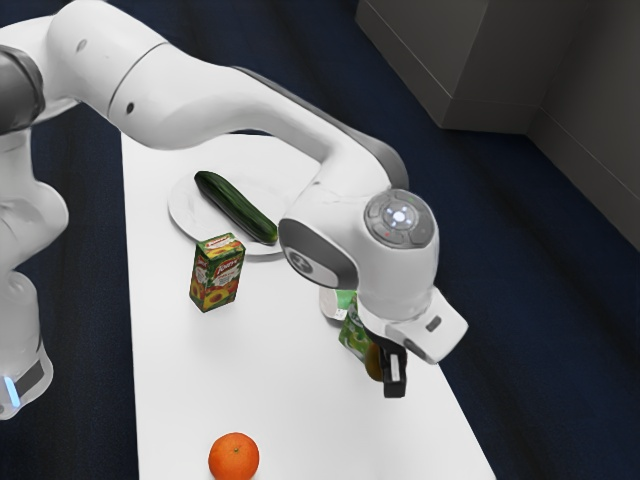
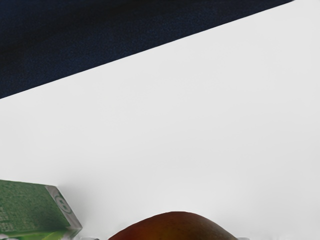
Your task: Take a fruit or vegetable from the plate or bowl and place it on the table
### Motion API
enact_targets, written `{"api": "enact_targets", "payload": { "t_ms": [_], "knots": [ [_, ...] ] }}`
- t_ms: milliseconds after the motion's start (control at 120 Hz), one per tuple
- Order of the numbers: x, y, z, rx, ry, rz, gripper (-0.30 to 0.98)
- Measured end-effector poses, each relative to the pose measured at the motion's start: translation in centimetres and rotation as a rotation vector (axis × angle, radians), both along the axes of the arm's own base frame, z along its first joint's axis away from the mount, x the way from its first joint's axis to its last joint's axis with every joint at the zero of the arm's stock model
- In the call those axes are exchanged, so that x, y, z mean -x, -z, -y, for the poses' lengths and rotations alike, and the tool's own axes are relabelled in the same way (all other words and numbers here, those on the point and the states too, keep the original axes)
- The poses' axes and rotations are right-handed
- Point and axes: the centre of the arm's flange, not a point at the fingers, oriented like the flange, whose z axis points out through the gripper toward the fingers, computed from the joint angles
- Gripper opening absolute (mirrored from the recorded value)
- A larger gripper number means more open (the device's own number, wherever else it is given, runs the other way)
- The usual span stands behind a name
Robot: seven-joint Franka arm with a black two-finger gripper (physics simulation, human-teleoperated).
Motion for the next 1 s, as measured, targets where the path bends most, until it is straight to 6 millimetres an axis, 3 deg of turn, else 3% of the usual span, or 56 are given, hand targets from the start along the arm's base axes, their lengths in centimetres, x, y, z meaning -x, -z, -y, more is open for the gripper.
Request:
{"api": "enact_targets", "payload": {
  "t_ms": [75,158,333,658,833,875,925,950,1000],
  "knots": [
    [1.5,-0.2,1.4,-0.002,-0.016,-0.036,0.30],
    [2.1,0.3,1.3,-0.007,-0.065,-0.089,0.30],
    [0.8,3.0,-0.3,-0.028,-0.158,-0.143,0.30],
    [0.2,7.7,1.0,-0.035,-0.198,-0.173,0.31],
    [0.0,7.6,1.2,-0.016,-0.208,-0.162,0.56],
    [-0.6,5.1,1.4,0.009,-0.218,-0.136,0.58],
    [-3.0,-3.7,0.5,0.115,-0.283,-0.066,0.61],
    [-4.3,-8.5,-1.9,0.173,-0.343,-0.037,0.62],
    [-4.7,-17.3,-10.0,0.275,-0.480,0.011,0.63]
  ]
}}
